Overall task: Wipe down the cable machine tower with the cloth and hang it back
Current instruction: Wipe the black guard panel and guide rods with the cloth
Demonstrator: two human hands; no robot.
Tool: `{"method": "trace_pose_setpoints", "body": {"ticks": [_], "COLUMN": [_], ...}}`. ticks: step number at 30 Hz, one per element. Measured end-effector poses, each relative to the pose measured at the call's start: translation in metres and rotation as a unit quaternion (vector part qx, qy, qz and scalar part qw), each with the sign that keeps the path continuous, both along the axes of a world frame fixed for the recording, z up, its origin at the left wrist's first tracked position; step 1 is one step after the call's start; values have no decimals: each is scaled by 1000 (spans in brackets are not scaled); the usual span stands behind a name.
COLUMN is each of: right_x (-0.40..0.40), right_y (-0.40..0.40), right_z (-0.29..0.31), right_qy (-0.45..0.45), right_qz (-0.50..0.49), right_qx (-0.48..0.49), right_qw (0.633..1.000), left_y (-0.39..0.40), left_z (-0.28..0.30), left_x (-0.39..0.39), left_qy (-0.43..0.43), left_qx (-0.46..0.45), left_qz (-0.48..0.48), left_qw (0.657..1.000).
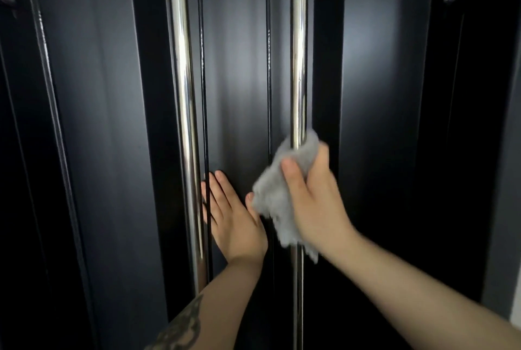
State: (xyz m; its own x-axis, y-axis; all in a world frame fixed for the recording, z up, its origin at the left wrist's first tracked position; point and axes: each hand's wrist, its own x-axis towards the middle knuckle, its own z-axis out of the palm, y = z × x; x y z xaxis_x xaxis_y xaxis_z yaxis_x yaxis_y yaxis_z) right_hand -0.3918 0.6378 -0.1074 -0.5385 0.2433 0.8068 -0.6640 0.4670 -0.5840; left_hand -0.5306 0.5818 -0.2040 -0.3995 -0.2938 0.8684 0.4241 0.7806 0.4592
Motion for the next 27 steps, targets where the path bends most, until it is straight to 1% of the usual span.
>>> {"method": "trace_pose_setpoints", "body": {"ticks": [3,5,7,9,11,12,14,18,20,21,22,24,25,27], "right_x": [-6,-10,-11,-8,2,5,3,-6,-6,-7,-6,-9,-8,1], "right_y": [5,6,5,2,-2,-2,4,7,5,5,4,3,1,-2], "right_z": [59,69,43,-12,-56,-64,-49,41,62,59,46,-7,-40,-91], "right_qy": [42,54,46,25,-24,-47,-49,4,29,35,38,26,7,-41], "right_qz": [-21,-20,26,53,59,65,70,-1,-13,-10,17,74,82,65], "right_qx": [38,43,-1,-38,-30,-26,-27,27,35,25,0,-53,-65,-56], "right_qw": [998,997,999,998,997,996,996,1000,999,999,999,996,994,995], "left_y": [2,2,1,0,0,0,-1,-2,-3,-3,-4,-5,-5,-7], "left_z": [-1,-2,-2,-1,2,3,3,3,3,3,2,-2,-4,-9], "left_x": [-1,-1,-1,-1,-1,0,2,5,5,6,5,6,6,7], "left_qy": [2,3,1,-5,-7,-8,-5,4,9,9,9,3,-3,-7], "left_qx": [8,6,4,-1,0,0,-5,-7,-12,-15,-17,-24,-32,-52], "left_qz": [-16,-19,-18,0,11,9,7,-1,2,-1,-5,3,9,12], "left_qw": [1000,1000,1000,1000,1000,1000,1000,1000,1000,1000,1000,1000,999,999]}}
